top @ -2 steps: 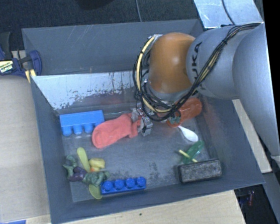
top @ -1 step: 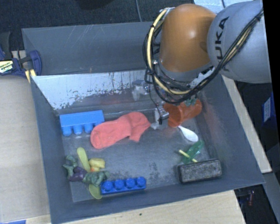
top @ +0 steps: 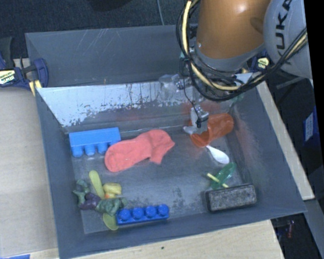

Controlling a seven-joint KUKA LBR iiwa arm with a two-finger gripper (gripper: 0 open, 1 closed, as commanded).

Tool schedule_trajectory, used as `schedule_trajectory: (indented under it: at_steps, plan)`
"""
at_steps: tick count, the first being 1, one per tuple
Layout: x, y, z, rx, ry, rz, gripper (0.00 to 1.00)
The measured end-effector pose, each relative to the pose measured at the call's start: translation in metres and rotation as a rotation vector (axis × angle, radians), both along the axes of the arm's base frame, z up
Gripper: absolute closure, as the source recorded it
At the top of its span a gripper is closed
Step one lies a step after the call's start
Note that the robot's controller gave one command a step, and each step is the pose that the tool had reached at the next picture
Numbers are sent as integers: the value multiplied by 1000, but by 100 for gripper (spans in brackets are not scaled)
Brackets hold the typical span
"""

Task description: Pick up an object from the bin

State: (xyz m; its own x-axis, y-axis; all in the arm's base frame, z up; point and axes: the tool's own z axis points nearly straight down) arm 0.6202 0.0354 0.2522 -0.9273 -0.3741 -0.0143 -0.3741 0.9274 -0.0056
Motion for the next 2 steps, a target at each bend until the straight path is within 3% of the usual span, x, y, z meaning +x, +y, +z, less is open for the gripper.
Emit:
schedule_trajectory:
  at_steps: [1,2]
  plan:
    - [-2,12,-43,1,-8,7,0]
    - [-8,20,-78,0,-3,22,0]
